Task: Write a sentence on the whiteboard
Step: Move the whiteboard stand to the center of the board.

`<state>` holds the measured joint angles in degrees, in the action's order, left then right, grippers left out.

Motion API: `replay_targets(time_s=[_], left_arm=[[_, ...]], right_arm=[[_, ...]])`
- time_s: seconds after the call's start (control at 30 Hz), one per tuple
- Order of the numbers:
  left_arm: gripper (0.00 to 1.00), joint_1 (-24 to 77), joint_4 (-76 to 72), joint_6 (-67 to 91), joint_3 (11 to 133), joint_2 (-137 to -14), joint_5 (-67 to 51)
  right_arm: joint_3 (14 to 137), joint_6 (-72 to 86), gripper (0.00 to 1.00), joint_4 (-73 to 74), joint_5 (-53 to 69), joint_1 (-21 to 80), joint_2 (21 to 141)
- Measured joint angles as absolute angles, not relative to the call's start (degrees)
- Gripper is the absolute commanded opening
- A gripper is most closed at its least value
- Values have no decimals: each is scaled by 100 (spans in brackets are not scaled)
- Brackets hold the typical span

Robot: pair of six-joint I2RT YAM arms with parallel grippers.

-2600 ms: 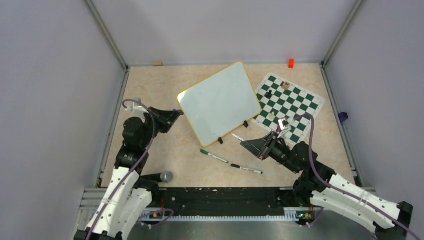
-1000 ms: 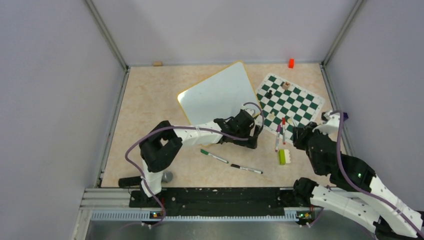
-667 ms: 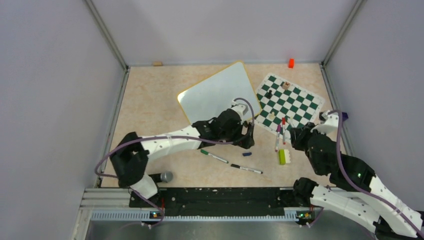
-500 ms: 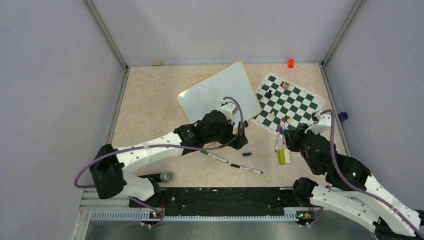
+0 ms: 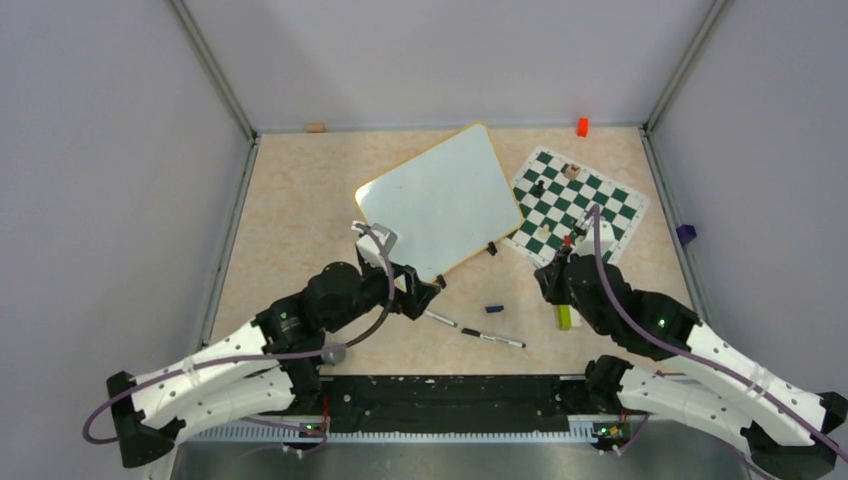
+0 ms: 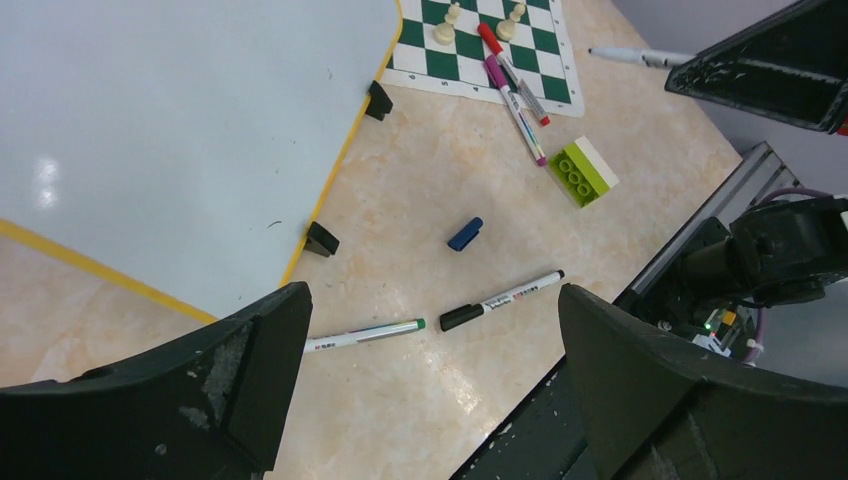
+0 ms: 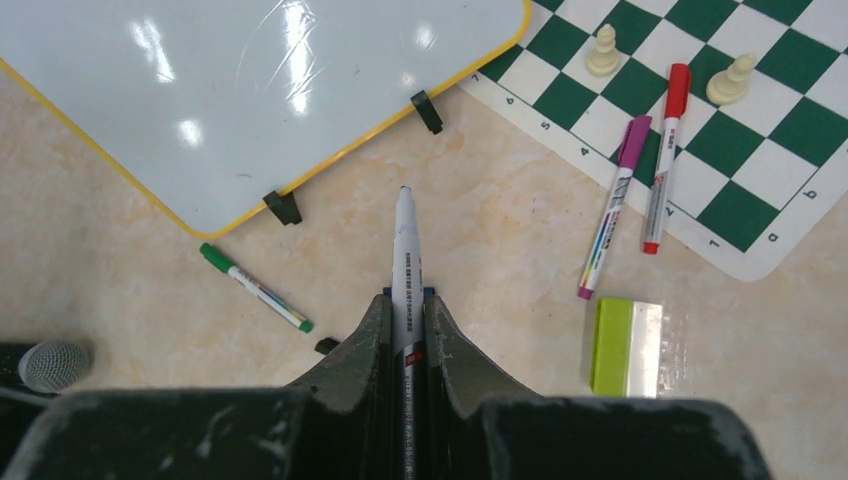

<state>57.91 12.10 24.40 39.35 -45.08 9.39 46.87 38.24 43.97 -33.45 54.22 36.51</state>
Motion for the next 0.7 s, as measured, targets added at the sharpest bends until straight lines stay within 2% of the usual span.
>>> replay_targets(time_s=[0.37,0.7], left_arm=[[99,5791,2027,3146,3212,-3197,1256],[99,5776,2237,3387,3151,-3588,1448]], right_arm=[[4700,4812,0,4984,-2786,5422,4073],[5310,5881,0,6003,-2829,5422,4882]])
